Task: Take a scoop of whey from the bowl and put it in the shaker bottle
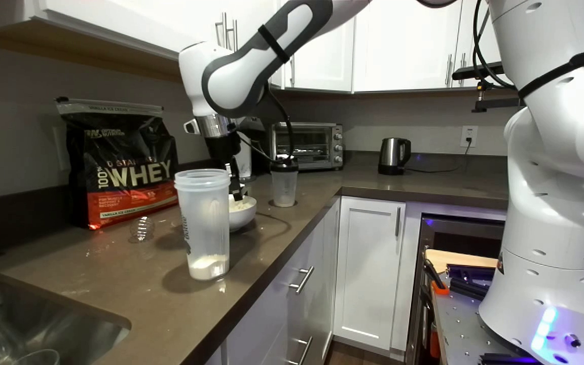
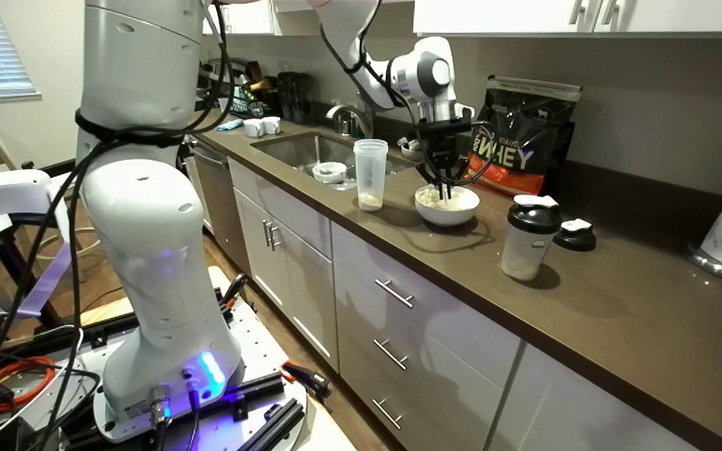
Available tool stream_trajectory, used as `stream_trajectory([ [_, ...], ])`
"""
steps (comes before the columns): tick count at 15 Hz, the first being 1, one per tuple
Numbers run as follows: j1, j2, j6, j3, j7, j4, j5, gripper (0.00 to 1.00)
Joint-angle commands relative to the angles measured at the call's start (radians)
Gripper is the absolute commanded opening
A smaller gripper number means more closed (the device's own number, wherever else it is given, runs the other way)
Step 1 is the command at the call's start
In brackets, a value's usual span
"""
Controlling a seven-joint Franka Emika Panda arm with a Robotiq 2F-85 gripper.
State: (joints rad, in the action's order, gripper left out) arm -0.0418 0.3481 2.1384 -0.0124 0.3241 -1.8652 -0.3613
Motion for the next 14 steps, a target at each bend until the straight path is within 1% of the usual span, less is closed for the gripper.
stream_trajectory([
  [1,0.015,0.012,-0.039,0.01,0.03,0.027,-0.001,0.41],
  [2,0.015,0.012,-0.041,0.009,0.028,0.027,-0.002,0.44],
  [3,0.016,0.012,-0.043,0.009,0.028,0.027,-0.002,0.35],
  [4,0.016,0.012,-0.045,0.009,0.029,0.027,-0.002,0.14],
  [5,0.016,0.012,-0.047,0.008,0.028,0.027,-0.003,0.13],
  [7,0.016,0.011,-0.049,0.006,0.025,0.026,-0.006,0.01],
  [8,0.015,0.008,-0.05,0.005,0.022,0.025,-0.01,0.0],
  [14,0.011,-0.015,-0.04,0.004,0.007,0.027,-0.014,0.01],
])
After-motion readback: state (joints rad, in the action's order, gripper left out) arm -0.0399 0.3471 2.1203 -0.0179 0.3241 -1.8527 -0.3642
